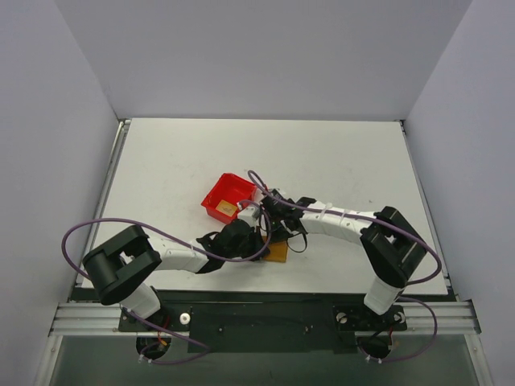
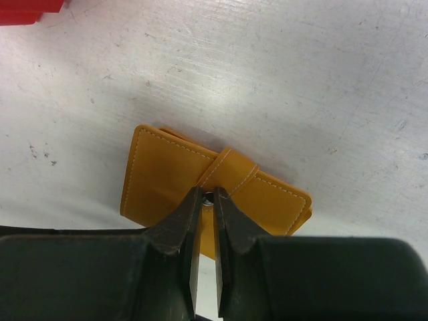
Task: Put the credit cards into the card holder
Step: Close the card holder at the center of the board, then reset both arms
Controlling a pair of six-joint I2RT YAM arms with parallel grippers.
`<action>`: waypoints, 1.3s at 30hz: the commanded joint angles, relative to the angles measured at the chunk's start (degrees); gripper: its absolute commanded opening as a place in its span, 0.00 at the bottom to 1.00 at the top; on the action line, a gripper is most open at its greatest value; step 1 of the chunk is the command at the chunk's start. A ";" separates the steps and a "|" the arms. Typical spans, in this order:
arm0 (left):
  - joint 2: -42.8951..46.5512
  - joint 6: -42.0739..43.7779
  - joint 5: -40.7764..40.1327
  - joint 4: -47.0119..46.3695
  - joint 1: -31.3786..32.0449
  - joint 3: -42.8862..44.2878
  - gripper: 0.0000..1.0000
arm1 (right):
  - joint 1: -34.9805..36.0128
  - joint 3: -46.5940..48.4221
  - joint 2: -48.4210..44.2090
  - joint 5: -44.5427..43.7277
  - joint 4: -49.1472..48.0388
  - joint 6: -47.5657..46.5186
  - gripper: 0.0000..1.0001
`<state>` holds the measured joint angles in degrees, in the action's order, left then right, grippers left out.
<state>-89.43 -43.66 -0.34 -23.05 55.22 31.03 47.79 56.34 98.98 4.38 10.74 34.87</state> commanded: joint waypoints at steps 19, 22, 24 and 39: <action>10.57 5.60 -4.05 11.25 -1.96 4.39 0.02 | -3.22 -11.51 -15.99 -1.73 -15.05 4.76 0.09; 14.97 7.27 -6.25 15.21 -2.22 6.93 0.03 | -4.81 -12.83 -20.30 -4.20 -15.23 4.50 0.12; 17.52 7.45 -7.82 16.80 -2.66 7.38 0.03 | -5.51 -15.36 -23.63 -6.99 -14.87 4.15 0.15; 33.79 2.71 -26.29 35.08 -4.42 4.40 0.57 | -5.69 -21.89 -50.10 -14.48 0.32 -0.24 0.60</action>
<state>-57.84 -39.27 -21.76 5.19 51.51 35.46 41.98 33.30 53.74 -6.72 6.00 37.19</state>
